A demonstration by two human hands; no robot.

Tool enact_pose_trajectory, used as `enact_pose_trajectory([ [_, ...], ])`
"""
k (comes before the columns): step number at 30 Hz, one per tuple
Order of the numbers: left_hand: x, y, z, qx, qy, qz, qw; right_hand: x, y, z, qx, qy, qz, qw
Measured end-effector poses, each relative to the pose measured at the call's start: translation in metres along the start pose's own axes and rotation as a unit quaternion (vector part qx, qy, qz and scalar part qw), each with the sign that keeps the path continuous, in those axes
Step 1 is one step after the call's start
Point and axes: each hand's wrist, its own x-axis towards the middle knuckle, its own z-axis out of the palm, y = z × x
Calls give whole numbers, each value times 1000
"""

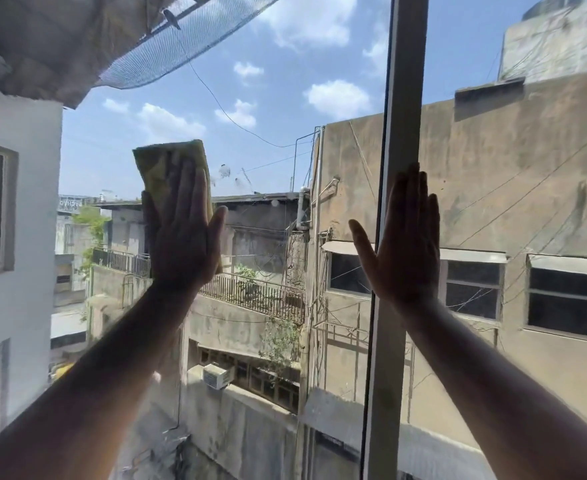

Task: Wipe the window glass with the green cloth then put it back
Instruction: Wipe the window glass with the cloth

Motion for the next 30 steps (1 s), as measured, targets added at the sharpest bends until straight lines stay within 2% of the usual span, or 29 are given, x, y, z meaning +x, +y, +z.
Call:
enact_pose_trajectory([
  [3,58,22,4,5,8,-35,999,-1,2,3,-7,10,-4,1000],
  [5,69,37,11,11,9,7,1000,-1,4,6,-6,17,-7,1000],
  [9,-1,28,16,13,-31,94,995,-1,4,6,-3,19,-7,1000],
  [12,-73,2,7,14,-82,116,990,-1,3,5,3,16,-7,1000],
  [14,-80,-15,-1,15,-107,136,985,-1,3,4,2,11,-4,1000],
  [16,-43,-17,-9,12,-107,106,989,-2,3,4,2,11,-2,1000],
  [19,48,11,-15,-22,-78,9,997,-1,4,6,0,17,-6,1000],
  [22,83,45,-13,-18,-80,15,997,-1,6,7,-1,13,-6,1000],
  [28,-32,51,-10,0,-130,98,987,-1,2,-1,7,-9,-2,1000],
  [30,-37,45,-12,-10,-132,106,985,-1,2,-3,9,-15,-2,1000],
])
